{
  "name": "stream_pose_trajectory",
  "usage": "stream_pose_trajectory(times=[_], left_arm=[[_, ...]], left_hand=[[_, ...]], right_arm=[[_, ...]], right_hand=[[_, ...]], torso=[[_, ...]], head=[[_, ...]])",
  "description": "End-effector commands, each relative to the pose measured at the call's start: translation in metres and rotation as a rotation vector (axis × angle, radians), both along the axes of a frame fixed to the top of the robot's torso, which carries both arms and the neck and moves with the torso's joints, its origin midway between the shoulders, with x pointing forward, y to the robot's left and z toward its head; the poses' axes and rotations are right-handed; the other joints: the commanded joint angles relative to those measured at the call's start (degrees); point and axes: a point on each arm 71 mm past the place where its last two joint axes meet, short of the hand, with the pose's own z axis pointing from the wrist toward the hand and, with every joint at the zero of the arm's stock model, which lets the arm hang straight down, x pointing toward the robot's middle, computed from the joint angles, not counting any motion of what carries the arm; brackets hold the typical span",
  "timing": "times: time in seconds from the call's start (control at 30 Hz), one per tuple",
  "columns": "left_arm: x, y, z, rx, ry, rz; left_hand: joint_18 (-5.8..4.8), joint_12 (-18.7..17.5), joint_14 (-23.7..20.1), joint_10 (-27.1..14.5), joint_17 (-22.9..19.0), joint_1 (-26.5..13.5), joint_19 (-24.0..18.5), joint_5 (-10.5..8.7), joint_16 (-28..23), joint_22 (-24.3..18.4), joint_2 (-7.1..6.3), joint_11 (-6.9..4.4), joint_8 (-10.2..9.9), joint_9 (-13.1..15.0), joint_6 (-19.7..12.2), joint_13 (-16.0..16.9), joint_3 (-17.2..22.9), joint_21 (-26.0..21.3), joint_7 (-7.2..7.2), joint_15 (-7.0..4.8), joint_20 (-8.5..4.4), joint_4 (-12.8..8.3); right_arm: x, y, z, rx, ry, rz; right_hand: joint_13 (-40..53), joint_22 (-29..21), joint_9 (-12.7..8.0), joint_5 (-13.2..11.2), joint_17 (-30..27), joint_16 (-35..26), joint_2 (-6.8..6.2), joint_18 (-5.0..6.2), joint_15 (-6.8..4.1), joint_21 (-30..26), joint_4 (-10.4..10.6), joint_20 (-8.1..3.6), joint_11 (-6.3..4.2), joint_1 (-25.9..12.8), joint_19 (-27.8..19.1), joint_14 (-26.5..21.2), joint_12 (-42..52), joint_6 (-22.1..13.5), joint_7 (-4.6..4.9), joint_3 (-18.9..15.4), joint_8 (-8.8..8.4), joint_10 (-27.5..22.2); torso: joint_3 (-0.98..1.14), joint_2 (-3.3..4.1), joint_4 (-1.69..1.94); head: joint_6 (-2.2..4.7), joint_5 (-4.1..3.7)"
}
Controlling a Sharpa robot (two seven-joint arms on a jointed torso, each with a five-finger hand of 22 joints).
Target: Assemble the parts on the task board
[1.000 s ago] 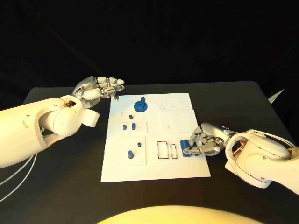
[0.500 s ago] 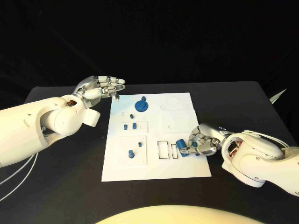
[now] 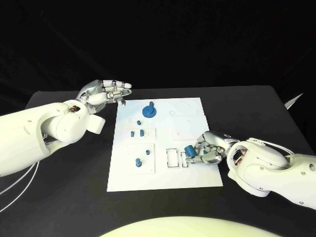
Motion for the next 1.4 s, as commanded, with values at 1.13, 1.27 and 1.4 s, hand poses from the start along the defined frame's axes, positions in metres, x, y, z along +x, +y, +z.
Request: stream_pose_trajectory(times=[1.13, 1.27, 1.4], left_arm=[[-0.001, -0.003, 0.001, -0.015, -0.003, -0.018], [-0.001, -0.003, 0.001, -0.015, -0.002, -0.02], [-0.001, -0.004, 0.001, -0.016, -0.002, -0.022]], left_hand=[[0.36, 0.45, -0.51, -0.49, -0.07, -0.46, 0.02, 0.23, 0.22, -0.1, 0.25, -0.12, 0.34, -0.08, -0.46, -0.07, -0.34, -0.37, 1.1, 0.04, 0.39, 0.17], [0.36, 0.45, -0.51, -0.49, -0.07, -0.46, 0.02, 0.23, 0.22, -0.1, 0.25, -0.12, 0.34, -0.08, -0.46, -0.07, -0.34, -0.37, 1.1, 0.04, 0.39, 0.17], [0.36, 0.45, -0.51, -0.49, -0.07, -0.46, 0.02, 0.23, 0.22, -0.1, 0.25, -0.12, 0.34, -0.08, -0.46, -0.07, -0.34, -0.37, 1.1, 0.04, 0.39, 0.17]], right_arm=[[-0.008, 0.014, 0.023, 0.229, 0.136, -0.12], [-0.009, 0.026, 0.016, 0.231, 0.173, -0.095], [-0.01, 0.033, 0.011, 0.226, 0.197, -0.079]], right_hand=[[14.68, 15.09, -0.01, 6.78, 12.52, 0.3, 1.82, -0.38, -1.23, 0.25, -0.12, -1.21, -1.58, 4.75, 6.0, 5.46, 0.42, 3.11, -1.2, 6.64, -0.96, 5.61], [14.6, 15.09, 0.05, 5.76, 12.43, 0.26, 1.52, -0.38, -1.21, 0.25, -0.1, -1.23, -1.56, 3.06, 6.0, 5.44, 0.3, 3.42, -1.19, 6.99, -1.02, 5.54], [14.44, 15.09, 0.42, 3.52, 12.31, 0.21, 1.41, -0.38, -1.27, 0.25, -0.08, -1.25, -1.66, -0.28, 6.0, 5.42, 0.07, 4.26, -1.35, 6.89, -0.62, 5.41]], torso=[[-0.1, -0.02, -0.03], [-0.06, 0.01, 0.02], [-0.06, 0.0, 0.02]], head=[[0.42, -0.28], [0.23, -0.31], [0.14, -0.34]])
